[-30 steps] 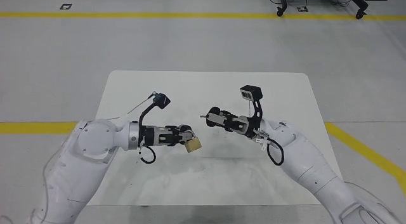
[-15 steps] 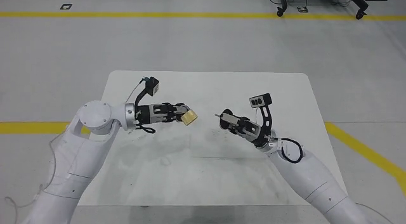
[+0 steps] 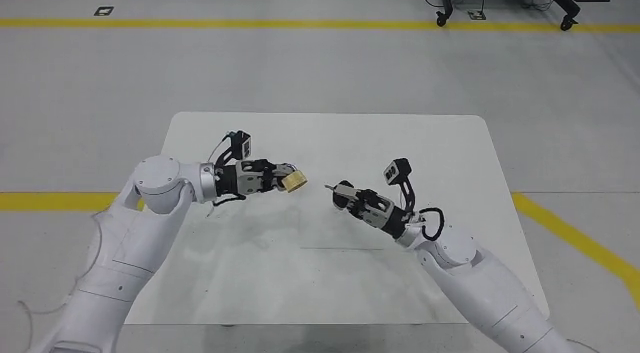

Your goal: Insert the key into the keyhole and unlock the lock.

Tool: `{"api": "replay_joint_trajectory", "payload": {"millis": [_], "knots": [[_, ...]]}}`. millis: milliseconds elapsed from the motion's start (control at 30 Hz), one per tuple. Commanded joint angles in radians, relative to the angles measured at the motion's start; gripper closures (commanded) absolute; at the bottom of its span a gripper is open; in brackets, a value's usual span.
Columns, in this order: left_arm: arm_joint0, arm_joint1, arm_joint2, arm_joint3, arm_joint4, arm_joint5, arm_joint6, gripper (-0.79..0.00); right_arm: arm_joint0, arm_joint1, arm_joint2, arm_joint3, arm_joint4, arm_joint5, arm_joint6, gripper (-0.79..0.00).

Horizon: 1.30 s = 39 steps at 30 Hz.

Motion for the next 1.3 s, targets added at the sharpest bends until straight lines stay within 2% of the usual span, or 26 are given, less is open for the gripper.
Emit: {"api": "replay_joint_trajectory", "payload": {"millis": [0, 267, 333, 633, 733, 1267], "knots": [[-0.031, -0.008, 0.015, 0.037, -0.034, 0.006, -0.006, 0.000, -0.025, -0.002, -0.002, -0.046, -0.023, 0.006, -0.050, 0.000], [-0.045, -0.012, 0.030, 0.051, -0.034, -0.006, -0.019, 0.000, -0.029, -0.003, -0.002, -0.058, -0.017, 0.001, -0.053, 0.000], [-0.033, -0.013, 0.030, 0.035, -0.035, -0.009, 0.007, 0.000, -0.029, -0.003, 0.000, -0.056, -0.024, 0.002, -0.063, 0.000], [0.019, -0.006, 0.013, -0.048, 0.029, -0.025, 0.146, 0.000, -0.073, -0.037, -0.065, -0.152, -0.251, 0.048, -0.437, 0.000], [0.028, -0.005, 0.010, -0.066, 0.053, -0.034, 0.180, 0.000, -0.082, -0.048, -0.080, -0.166, -0.276, 0.061, -0.503, 0.000], [0.042, -0.001, 0.007, -0.104, 0.124, -0.054, 0.211, 0.000, -0.057, -0.088, -0.111, -0.157, -0.321, 0.133, -0.554, 0.000]]}}
